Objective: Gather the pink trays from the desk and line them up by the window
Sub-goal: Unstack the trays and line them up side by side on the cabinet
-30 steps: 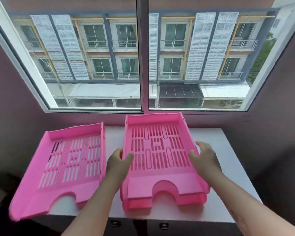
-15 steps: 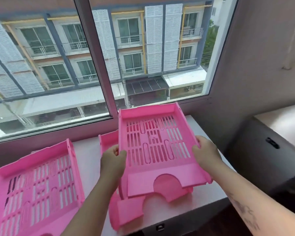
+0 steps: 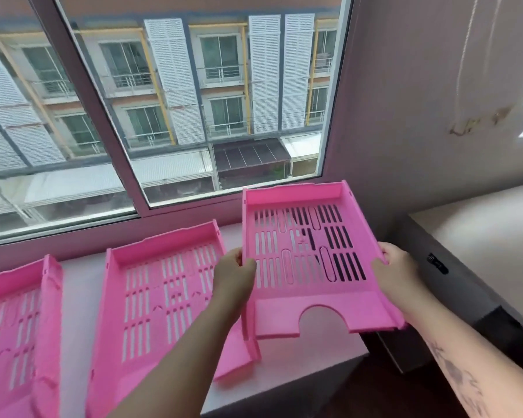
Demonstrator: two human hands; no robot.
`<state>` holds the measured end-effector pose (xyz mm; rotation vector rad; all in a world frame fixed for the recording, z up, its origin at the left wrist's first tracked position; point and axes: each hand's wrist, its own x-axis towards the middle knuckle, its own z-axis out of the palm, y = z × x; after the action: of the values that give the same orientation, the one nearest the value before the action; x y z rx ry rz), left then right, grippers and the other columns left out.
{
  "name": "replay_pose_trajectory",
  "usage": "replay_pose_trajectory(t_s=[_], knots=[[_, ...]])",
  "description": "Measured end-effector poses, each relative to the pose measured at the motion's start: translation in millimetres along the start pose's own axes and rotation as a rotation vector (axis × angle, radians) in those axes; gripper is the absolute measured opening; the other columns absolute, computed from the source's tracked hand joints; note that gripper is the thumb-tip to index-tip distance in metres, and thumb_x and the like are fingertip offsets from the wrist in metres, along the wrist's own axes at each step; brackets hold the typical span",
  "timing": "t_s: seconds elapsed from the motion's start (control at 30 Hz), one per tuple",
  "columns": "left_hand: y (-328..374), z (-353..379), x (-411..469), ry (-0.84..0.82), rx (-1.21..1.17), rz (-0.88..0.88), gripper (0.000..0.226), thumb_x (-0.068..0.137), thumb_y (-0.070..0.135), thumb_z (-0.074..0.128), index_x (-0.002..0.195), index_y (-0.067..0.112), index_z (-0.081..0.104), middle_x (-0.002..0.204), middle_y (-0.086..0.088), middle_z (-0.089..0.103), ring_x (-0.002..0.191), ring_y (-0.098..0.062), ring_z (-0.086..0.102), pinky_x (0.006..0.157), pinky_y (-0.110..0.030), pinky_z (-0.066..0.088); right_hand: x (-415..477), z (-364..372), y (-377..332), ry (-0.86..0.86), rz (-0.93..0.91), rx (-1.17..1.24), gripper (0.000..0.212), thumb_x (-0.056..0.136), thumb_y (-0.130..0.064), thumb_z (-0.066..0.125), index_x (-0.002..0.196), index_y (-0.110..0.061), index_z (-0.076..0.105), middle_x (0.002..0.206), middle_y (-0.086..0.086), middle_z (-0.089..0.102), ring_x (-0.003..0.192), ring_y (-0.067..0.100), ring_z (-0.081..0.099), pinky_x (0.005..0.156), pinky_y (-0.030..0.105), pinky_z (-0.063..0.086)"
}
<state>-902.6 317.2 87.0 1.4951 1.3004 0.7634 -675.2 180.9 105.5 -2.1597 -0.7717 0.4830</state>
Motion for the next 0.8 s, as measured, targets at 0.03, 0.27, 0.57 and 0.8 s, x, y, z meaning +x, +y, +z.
replay_pose_trajectory(t_s=[0.03, 0.27, 0.57, 0.8], knots=[[0.2, 10.4, -0.9, 0.005, 0.02, -0.015, 0.021, 0.09, 0.003, 0.048, 0.09, 0.007, 0.069, 0.081, -0.014, 0.069, 0.066, -0.02, 0.055, 0.063, -0.035, 0.051, 7.8, -4.9, 5.4, -0.017, -0.006, -0.006, 0.038, 0.094, -0.003, 0.039, 0.123, -0.014, 0.062, 0.099, 0.007, 0.07, 0.084, 0.025, 0.068, 0.073, 0.047, 0.061], [-13.2, 46.3, 6.7, 0.072, 0.497, -0.055, 0.022, 0.095, 0.011, 0.044, 0.105, -0.001, 0.059, 0.096, -0.015, 0.064, 0.077, -0.028, 0.06, 0.07, -0.039, 0.055, 29.8, 3.7, 39.1, -0.092, -0.004, -0.011, 0.036, 0.094, -0.007, 0.038, 0.119, -0.018, 0.062, 0.095, 0.005, 0.07, 0.078, 0.024, 0.068, 0.068, 0.044, 0.06], [-14.2, 44.6, 7.8, 0.109, 0.727, 0.038, 0.02, 0.095, 0.01, 0.05, 0.108, 0.001, 0.063, 0.084, -0.008, 0.066, 0.074, -0.024, 0.065, 0.071, -0.033, 0.059, 33.0, 25.8, 58.7, -0.163, 0.04, 0.043, 0.041, 0.094, -0.007, 0.038, 0.127, -0.019, 0.059, 0.096, 0.003, 0.069, 0.075, 0.02, 0.066, 0.063, 0.039, 0.058], [-36.1, 24.0, -36.0, 0.236, 0.571, -0.019, 0.056, 0.093, 0.032, 0.055, 0.144, 0.01, 0.042, 0.143, -0.008, 0.052, 0.132, -0.025, 0.048, 0.106, -0.043, 0.042, 41.3, 25.4, 58.2, -0.26, 0.01, 0.047, 0.045, 0.096, -0.006, 0.04, 0.137, -0.022, 0.05, 0.105, 0.001, 0.067, 0.081, 0.018, 0.066, 0.067, 0.042, 0.061]])
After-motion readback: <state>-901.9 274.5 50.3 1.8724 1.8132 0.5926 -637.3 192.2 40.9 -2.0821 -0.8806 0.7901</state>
